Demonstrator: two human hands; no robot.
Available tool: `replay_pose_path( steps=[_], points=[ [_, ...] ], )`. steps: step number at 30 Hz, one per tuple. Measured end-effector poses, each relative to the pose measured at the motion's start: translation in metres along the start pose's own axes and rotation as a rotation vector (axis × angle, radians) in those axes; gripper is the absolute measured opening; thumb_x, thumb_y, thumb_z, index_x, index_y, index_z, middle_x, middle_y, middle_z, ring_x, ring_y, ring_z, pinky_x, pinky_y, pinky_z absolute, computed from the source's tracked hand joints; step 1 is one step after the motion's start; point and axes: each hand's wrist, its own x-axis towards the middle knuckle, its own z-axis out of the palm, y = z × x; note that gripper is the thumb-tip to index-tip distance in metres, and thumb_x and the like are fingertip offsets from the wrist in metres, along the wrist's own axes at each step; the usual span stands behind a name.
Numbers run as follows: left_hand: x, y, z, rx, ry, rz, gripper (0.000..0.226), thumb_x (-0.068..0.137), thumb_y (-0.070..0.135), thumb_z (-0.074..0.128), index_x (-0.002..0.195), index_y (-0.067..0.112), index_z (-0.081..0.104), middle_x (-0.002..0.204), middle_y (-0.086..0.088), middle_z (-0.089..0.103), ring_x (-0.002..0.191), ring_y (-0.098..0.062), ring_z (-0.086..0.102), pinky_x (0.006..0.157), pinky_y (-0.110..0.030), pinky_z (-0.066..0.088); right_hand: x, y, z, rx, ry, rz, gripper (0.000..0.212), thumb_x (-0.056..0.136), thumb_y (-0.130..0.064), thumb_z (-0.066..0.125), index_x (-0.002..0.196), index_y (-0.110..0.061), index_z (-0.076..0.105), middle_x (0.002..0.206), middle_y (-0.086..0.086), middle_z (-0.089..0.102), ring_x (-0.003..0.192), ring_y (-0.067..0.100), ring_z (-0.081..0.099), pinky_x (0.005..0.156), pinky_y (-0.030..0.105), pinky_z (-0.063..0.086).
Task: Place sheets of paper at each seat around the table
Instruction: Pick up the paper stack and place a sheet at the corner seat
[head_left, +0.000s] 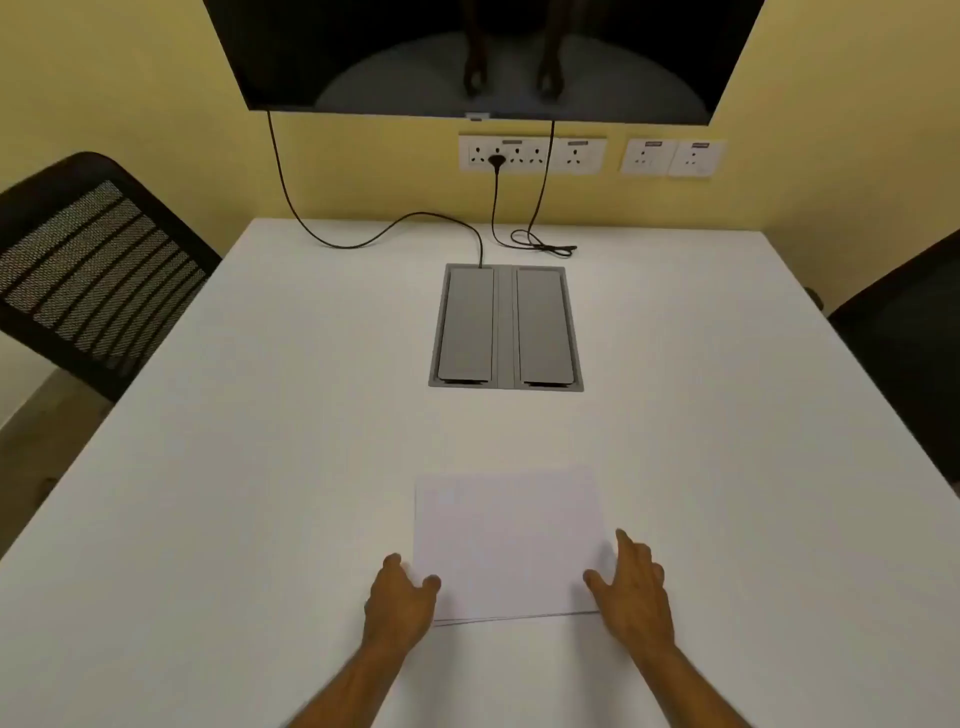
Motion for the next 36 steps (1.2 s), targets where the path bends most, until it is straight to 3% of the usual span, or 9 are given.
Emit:
replay_pose_path(
  steps=[4,9,13,16,20,24,27,30,36],
  points=[
    [0.002,0.001,0.011,-0.013,0.069,-0.029,0.065,0.087,0.033,0.070,0.139,0.005,0.044,0.137,-0.014,0.054,0.122,-0.033,0.056,0.098,-0.039,0.043,0.002,0.009,0.018,0.000,0.005,0.063,0.069,0.096,-0.036,0.061,0.152,-0.011,0.029,0.144,0.009,0.037,0.125,0.033,0.040,0.097,0.042,0.046],
    [0.009,0.000,0.017,-0.081,0.089,-0.072,0.067,0.084,0.028,0.075,0.140,0.005,0.045,0.131,-0.015,0.059,0.117,-0.034,0.060,0.096,-0.040,0.046,0.007,0.013,0.026,0.056,0.047,0.063,0.056,0.094,-0.016,0.064,0.144,-0.007,0.039,0.134,0.011,0.039,0.115,0.033,0.045,0.090,0.041,0.046],
    [0.006,0.002,0.015,-0.176,0.109,-0.123,0.047,0.084,0.014,0.075,0.126,0.009,0.055,0.114,-0.016,0.066,0.093,-0.030,0.061,0.079,-0.032,0.044,0.008,0.018,0.028,0.297,0.146,0.111,0.046,0.091,0.000,0.058,0.135,-0.007,0.050,0.125,0.012,0.053,0.115,0.034,0.053,0.095,0.044,0.046],
    [0.001,0.002,0.011,-0.206,0.120,-0.092,0.033,0.081,0.011,0.077,0.111,0.012,0.065,0.104,-0.013,0.070,0.087,-0.029,0.063,0.077,-0.033,0.048,0.006,0.015,0.020,0.418,0.200,0.182,0.036,0.091,-0.003,0.060,0.127,-0.009,0.058,0.106,0.014,0.066,0.098,0.033,0.063,0.088,0.044,0.053],
    [-0.015,0.007,0.002,-0.242,0.167,-0.038,0.022,0.079,0.012,0.080,0.099,0.012,0.071,0.085,-0.007,0.071,0.080,-0.026,0.066,0.080,-0.036,0.054,-0.007,0.004,0.006,0.477,0.261,0.150,0.003,0.093,-0.012,0.063,0.094,-0.010,0.066,0.086,0.006,0.069,0.079,0.028,0.067,0.072,0.042,0.059],
    [-0.026,0.014,-0.005,-0.274,0.189,-0.024,0.017,0.082,0.012,0.078,0.098,0.010,0.072,0.091,-0.010,0.073,0.081,-0.027,0.066,0.080,-0.036,0.055,-0.021,-0.002,-0.003,0.462,0.307,0.135,0.011,0.093,-0.018,0.067,0.083,-0.014,0.065,0.084,0.001,0.066,0.074,0.022,0.064,0.065,0.033,0.052],
    [-0.031,0.018,-0.010,-0.302,0.200,-0.020,0.014,0.083,0.010,0.077,0.097,0.008,0.073,0.089,-0.009,0.072,0.079,-0.025,0.065,0.080,-0.035,0.054,-0.028,-0.002,-0.009,0.529,0.340,0.112,0.008,0.093,-0.014,0.067,0.087,-0.019,0.065,0.094,0.003,0.063,0.084,0.024,0.064,0.073,0.038,0.054],
    [-0.036,0.023,-0.018,-0.321,0.195,-0.009,0.011,0.084,0.010,0.076,0.094,0.008,0.073,0.088,-0.009,0.072,0.079,-0.026,0.065,0.080,-0.035,0.053,-0.036,-0.003,-0.019,0.588,0.317,0.105,0.009,0.093,-0.011,0.065,0.090,-0.019,0.067,0.091,0.001,0.068,0.086,0.024,0.067,0.079,0.043,0.059],
    [-0.063,0.029,-0.048,-0.385,0.193,0.060,0.005,0.087,0.011,0.073,0.091,0.012,0.071,0.088,-0.008,0.071,0.084,-0.028,0.066,0.082,-0.037,0.054,-0.071,-0.011,-0.055,0.664,0.316,0.119,0.009,0.095,-0.011,0.065,0.089,-0.018,0.068,0.087,0.002,0.070,0.075,0.029,0.069,0.067,0.047,0.063]
  ],
)
